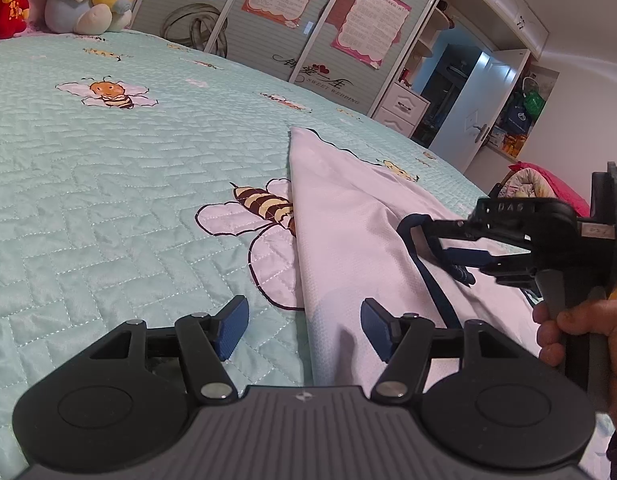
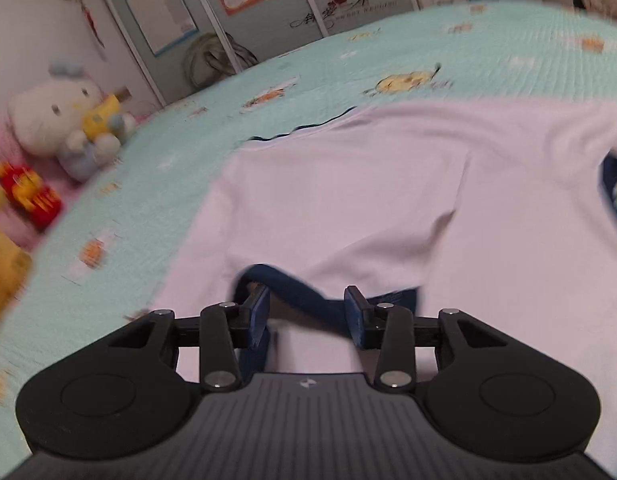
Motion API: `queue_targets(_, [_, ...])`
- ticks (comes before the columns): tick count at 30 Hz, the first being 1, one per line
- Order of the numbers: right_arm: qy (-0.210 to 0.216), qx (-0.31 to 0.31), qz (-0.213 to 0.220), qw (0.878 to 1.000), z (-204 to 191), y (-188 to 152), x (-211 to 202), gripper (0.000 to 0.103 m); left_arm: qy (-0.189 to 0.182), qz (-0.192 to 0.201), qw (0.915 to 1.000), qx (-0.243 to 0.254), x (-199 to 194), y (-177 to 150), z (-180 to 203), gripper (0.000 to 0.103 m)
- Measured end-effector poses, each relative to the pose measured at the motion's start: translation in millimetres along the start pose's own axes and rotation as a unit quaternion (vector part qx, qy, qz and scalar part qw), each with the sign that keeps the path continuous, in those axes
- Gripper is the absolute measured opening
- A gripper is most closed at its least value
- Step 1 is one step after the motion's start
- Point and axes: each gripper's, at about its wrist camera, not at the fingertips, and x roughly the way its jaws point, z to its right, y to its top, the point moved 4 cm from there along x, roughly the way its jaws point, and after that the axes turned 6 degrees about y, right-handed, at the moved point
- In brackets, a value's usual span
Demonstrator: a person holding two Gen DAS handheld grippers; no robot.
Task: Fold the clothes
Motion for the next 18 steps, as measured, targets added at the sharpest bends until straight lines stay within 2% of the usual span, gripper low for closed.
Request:
queue_targets(5, [0.003, 0.017, -0.019, 1.0, -8, -15, 7, 0.042, -0.004, -0.001, 1.0, -0.004, -1, 1, -1, 0.066])
queue_targets(10, [0.005, 0.067, 0.002, 0.998, 1, -19, -5, 0.042, -0.001, -0.002, 1.0, 0.005, -1, 0, 1, 0.061])
queue_targets(16, [-0.019, 0.004, 0.051, 0.998, -11, 13, -7, 0.042, 0.002, -0.002, 1.0, 0.006, -1, 0, 1, 0.063])
queue_targets(18, [-0.013, -0.031, 0.058, 0.998, -23, 34, 10, 0.042, 0.0, -0.002, 1.0, 0.003, -1, 0, 0, 0.064])
